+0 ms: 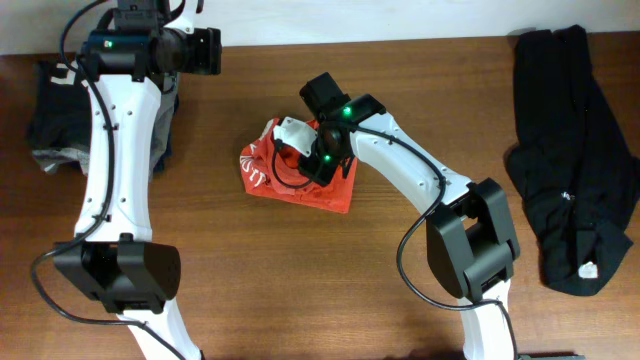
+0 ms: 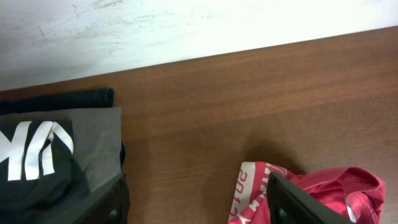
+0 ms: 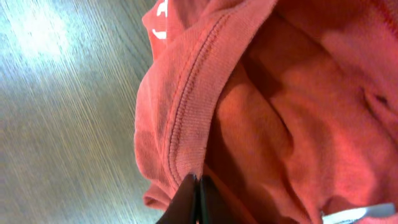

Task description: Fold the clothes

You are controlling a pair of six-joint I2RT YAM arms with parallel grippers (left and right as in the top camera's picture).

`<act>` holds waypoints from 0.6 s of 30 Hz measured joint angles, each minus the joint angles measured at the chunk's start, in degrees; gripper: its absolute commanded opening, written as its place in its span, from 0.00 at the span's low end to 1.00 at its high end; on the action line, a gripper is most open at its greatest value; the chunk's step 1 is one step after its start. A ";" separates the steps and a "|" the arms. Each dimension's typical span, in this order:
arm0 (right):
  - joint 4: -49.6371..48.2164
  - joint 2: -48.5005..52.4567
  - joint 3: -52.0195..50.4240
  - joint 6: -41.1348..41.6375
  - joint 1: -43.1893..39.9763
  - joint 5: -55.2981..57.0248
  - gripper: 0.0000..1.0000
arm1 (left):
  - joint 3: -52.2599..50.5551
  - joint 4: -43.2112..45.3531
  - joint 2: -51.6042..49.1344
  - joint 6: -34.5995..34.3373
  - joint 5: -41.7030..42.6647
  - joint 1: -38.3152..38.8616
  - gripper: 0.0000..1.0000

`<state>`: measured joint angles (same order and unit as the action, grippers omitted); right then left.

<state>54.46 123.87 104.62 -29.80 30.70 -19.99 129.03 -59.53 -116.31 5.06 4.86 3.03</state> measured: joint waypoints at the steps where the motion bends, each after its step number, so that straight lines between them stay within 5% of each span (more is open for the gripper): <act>1: 0.79 0.00 0.04 0.74 0.00 0.00 0.04 | 0.00 -0.13 0.00 0.00 0.00 0.00 0.70; 18: 25.64 0.07 4.81 10.54 -3.80 0.00 0.04 | 0.00 -0.70 -0.24 0.00 0.00 0.00 0.70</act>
<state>80.09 123.94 109.43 -19.27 26.89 -19.99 129.03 -60.23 -116.55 5.06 4.86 3.03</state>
